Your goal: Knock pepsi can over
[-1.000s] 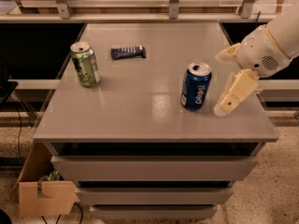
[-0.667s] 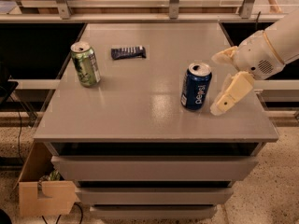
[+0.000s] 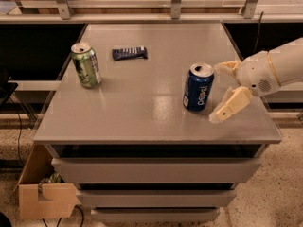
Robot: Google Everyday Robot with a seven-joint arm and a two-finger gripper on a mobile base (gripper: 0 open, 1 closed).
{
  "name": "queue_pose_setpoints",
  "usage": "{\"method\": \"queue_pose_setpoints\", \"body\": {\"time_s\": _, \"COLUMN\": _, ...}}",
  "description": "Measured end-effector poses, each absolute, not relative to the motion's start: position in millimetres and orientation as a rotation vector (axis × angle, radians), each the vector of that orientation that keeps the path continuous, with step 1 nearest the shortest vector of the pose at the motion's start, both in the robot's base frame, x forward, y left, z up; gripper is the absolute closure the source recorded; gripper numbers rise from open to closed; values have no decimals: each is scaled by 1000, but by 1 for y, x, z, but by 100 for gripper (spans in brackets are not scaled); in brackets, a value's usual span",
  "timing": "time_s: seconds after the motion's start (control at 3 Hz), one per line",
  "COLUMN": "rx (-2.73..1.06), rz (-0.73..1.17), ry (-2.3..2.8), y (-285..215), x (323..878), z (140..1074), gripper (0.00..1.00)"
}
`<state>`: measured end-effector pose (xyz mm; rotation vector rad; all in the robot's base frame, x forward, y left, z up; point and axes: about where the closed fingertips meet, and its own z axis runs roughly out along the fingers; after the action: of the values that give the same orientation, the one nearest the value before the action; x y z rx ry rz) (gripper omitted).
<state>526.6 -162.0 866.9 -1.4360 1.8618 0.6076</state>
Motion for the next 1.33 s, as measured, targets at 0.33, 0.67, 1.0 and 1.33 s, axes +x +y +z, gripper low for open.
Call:
{"method": "queue_pose_setpoints", "body": {"time_s": 0.33, "rx": -1326, "rz": 653, "ry": 1811, "y": -169, "x": 531, "z": 851, "gripper": 0}}
{"method": "queue_pose_setpoints", "body": {"time_s": 0.67, "rx": -1214, "rz": 709, "ry": 1745, "y": -176, "x": 536, "z": 843, "gripper": 0}}
{"method": "queue_pose_setpoints", "body": {"time_s": 1.0, "rx": -1140, "rz": 759, "ry": 1681, "y": -180, "x": 542, "z": 843, "gripper": 0}}
{"method": "queue_pose_setpoints", "body": {"time_s": 1.33, "rx": -1104, "rz": 798, "ry": 1615, "y": -179, "x": 546, "z": 850, "gripper": 0}}
